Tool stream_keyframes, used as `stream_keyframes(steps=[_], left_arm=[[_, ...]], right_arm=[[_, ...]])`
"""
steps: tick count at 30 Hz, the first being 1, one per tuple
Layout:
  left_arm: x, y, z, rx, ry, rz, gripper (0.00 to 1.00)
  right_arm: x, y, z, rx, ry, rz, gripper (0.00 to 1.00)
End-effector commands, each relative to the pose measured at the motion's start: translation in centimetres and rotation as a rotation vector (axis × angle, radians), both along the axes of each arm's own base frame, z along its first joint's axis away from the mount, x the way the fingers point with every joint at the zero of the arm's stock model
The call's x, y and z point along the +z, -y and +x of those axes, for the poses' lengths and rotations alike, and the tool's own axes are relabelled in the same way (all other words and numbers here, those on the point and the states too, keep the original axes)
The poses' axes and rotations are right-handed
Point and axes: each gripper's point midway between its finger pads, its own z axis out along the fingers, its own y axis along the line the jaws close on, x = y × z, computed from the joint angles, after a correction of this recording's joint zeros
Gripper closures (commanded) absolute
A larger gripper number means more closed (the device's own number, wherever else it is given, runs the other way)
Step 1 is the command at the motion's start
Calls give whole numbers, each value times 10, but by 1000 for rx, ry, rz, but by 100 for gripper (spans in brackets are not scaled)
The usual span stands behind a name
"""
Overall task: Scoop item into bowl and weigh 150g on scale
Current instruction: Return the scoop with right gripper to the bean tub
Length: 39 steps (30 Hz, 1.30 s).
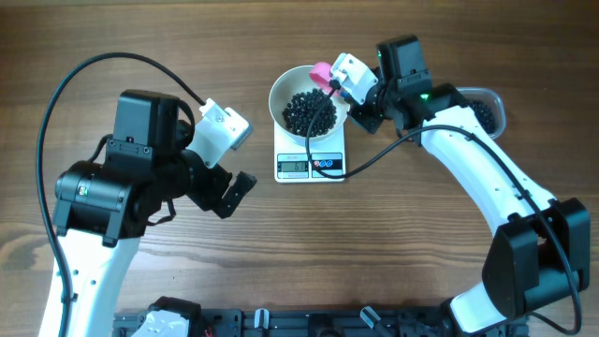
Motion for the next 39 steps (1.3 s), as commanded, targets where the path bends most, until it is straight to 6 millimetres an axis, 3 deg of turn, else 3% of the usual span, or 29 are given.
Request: stream_keyframes(steps=[1,15,23,29,34,36,39], left_arm=[[5,1,3,3,12,-7,0],[5,1,3,3,13,-7,0],[5,1,3,3,13,-7,0],[5,1,3,3,13,-7,0],[5,1,3,3,13,-7,0],[5,1,3,3,13,-7,0],[5,1,3,3,12,-7,0]], right_arm=[[8,-2,0,7,38,-20,96],[24,-11,5,-13,64,60,96],[57,-2,10,-195,53,217,96],[104,42,2,-386,65,339,96],[126,105,-18,-539,68,342,96],[126,150,-32,-661,52,306,96],[106,192,-53,-728,-17,204,96]])
